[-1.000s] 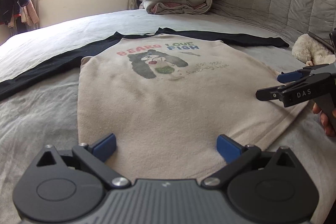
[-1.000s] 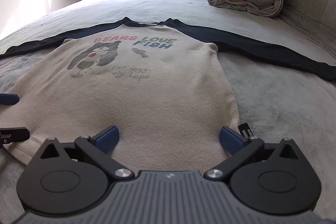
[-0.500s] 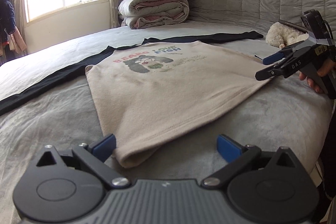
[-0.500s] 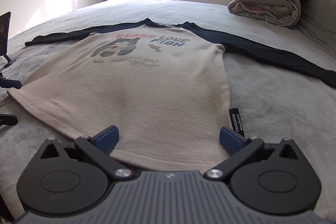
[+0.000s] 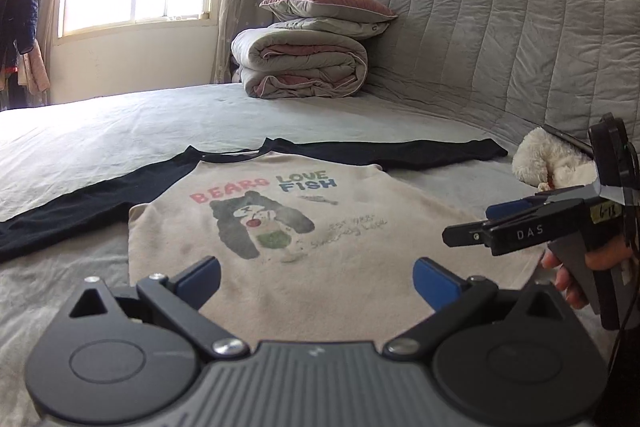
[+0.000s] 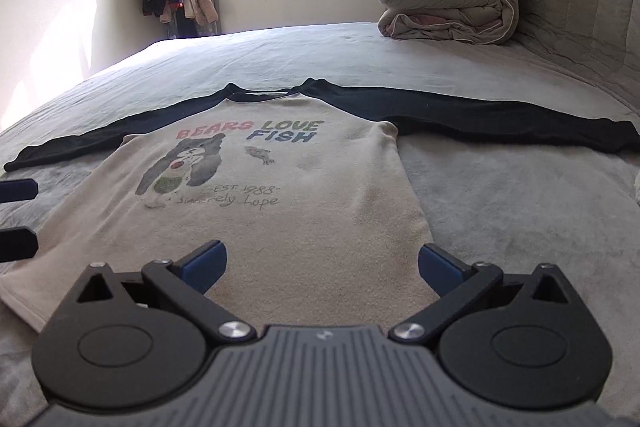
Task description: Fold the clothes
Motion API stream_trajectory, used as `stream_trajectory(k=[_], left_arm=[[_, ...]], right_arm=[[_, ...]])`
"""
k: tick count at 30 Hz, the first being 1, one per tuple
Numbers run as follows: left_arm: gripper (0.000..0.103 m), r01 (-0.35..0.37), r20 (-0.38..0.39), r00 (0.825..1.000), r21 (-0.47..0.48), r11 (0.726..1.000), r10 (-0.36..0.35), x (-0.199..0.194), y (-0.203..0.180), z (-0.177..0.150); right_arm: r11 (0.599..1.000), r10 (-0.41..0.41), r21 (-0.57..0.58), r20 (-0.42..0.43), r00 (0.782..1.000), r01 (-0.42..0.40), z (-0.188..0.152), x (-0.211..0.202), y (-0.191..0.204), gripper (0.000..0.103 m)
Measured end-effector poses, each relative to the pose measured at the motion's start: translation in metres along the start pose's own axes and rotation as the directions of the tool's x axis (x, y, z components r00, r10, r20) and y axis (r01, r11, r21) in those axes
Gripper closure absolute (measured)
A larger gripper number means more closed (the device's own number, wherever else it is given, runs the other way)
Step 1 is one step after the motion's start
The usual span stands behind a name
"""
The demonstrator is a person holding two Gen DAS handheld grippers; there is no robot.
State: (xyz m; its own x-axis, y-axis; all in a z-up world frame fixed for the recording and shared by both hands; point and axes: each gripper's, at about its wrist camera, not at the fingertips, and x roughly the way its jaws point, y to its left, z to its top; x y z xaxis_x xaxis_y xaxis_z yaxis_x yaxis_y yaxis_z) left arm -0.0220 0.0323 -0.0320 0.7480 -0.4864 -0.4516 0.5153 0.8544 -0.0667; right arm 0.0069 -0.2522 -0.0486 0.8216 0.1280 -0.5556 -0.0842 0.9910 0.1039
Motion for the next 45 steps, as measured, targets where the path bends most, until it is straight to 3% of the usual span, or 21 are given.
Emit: stream_trajectory(k=[3,5,8,13,21,45], left_arm=[[0.001,0.036,-0.044,0.998,-0.032,0.999,-0.037,0.032,-0.001,-0.006],[0.001,0.06,-0.116,0.991,-0.036,0.998,-0.064,0.051,-0.003,-0.015],[0.0,0.021,-0.167,0.986,0.032,0.999,-0.015,0.057,-0.014,-0.022],[0.0,0.001,-0.173,0.985,0.069,0.998,0.011,0.055,-0.019,-0.023],[0.0,0.0,-0.18,0.984,0.072,0.997,0.013,0.056,-0.017,-0.022],[0.0,0.0,-0.181,0.983,0.073,0.997,0.013,0.056,-0.017,-0.022]], right_arm=[[0.998,-0.04,0.044,-0.016,0.999,0.041,0.005,0.015,0.005,0.0],[0.998,-0.065,0.0,0.002,0.998,0.065,0.005,0.021,0.013,0.0],[0.991,-0.071,-0.115,0.01,0.997,0.071,0.003,0.023,0.03,0.0],[0.974,-0.025,-0.226,0.049,0.998,0.036,0.014,0.024,0.049,0.0],[0.973,0.06,-0.219,-0.052,0.997,-0.07,0.013,0.073,0.045,0.0],[0.977,0.067,-0.203,-0.03,0.997,-0.072,0.009,0.068,0.041,0.0]])
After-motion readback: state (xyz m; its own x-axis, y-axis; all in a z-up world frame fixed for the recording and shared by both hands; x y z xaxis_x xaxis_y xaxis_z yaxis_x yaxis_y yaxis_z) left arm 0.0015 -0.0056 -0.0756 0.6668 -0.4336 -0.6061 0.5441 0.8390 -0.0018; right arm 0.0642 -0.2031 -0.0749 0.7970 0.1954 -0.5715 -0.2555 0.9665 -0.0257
